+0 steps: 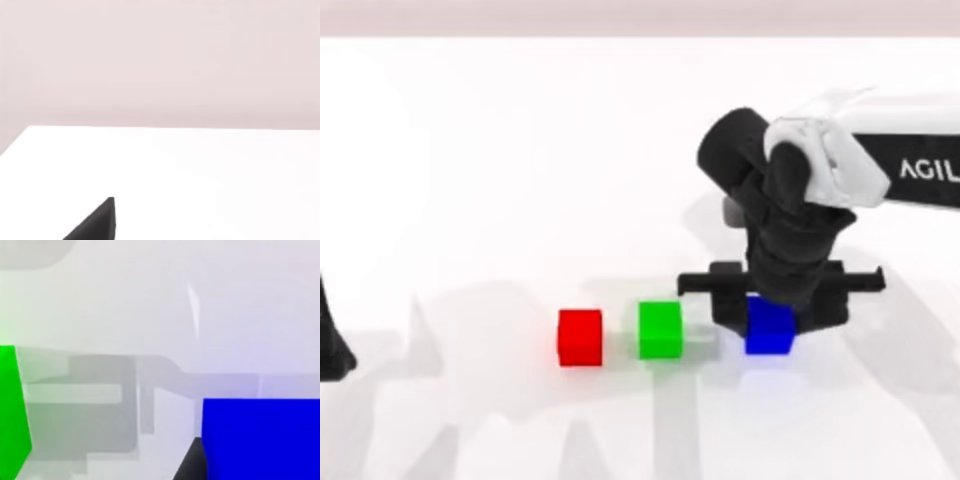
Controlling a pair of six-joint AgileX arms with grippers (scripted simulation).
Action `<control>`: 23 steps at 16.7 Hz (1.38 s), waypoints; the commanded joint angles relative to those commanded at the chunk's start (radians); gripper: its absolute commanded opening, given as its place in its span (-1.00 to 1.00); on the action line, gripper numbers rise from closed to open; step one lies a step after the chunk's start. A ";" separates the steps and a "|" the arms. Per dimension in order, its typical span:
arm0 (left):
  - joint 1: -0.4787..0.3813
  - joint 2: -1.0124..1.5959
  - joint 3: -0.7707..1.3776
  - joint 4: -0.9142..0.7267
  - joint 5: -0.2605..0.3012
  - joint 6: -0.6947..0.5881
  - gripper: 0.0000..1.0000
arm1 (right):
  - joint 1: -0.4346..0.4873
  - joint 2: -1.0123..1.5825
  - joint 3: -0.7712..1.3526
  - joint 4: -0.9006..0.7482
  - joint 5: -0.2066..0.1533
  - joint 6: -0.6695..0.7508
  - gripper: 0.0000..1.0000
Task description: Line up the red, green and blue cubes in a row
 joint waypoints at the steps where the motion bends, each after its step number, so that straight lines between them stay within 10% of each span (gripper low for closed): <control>1: 0.000 0.000 0.000 0.000 0.000 0.000 1.00 | 0.000 0.000 0.000 0.000 0.000 0.000 -0.25; 9: 0.000 0.000 0.000 0.000 0.000 0.000 1.00 | 0.000 0.000 0.000 0.000 0.000 0.000 0.96; 23: 0.000 0.000 0.000 0.000 0.000 0.000 1.00 | 0.004 -0.034 0.081 -0.113 -0.001 -0.001 1.00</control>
